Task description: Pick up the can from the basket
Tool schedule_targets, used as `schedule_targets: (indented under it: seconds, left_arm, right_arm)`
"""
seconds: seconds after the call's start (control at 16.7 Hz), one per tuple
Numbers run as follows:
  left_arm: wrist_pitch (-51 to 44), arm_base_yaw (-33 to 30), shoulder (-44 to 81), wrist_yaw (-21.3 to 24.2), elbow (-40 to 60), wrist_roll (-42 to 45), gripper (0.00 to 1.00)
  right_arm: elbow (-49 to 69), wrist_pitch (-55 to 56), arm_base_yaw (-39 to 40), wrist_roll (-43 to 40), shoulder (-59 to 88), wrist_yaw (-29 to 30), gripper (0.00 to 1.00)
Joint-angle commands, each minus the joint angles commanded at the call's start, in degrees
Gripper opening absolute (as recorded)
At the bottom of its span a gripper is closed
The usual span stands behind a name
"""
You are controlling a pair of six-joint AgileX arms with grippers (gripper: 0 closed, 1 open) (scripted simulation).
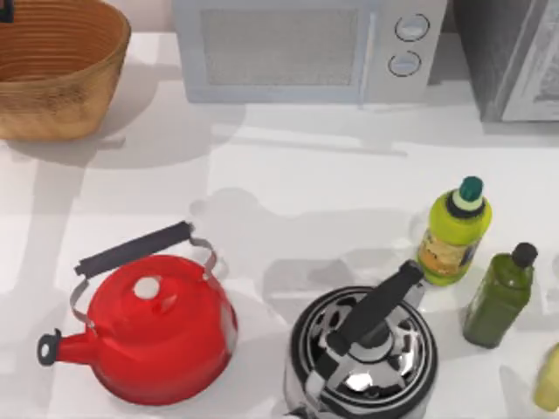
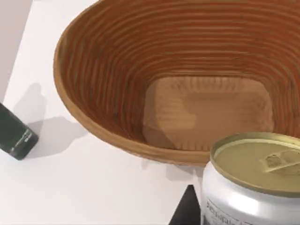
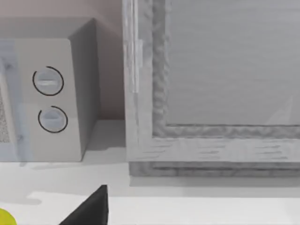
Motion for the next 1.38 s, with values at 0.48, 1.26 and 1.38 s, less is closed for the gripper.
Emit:
schedule_targets:
  seconds: [0.48, 1.26, 1.38]
  left_arm:
    - [21.2, -1.1, -55.0, 1.3, -49.7, -1.5, 0.00]
    - [34.4, -0.5, -83.5, 5.7, -76.5, -3.1, 0.00]
    - [34.3, -0.5, -83.2, 5.6, -76.5, -3.0, 0.00]
  right_arm:
    - [0.0, 0.0, 0.0, 0.0, 0.0, 0.0, 1.00]
    - [0.0, 0.0, 0.0, 0.0, 0.0, 0.0, 1.00]
    - [0.0, 0.0, 0.0, 0.0, 0.0, 0.0, 1.00]
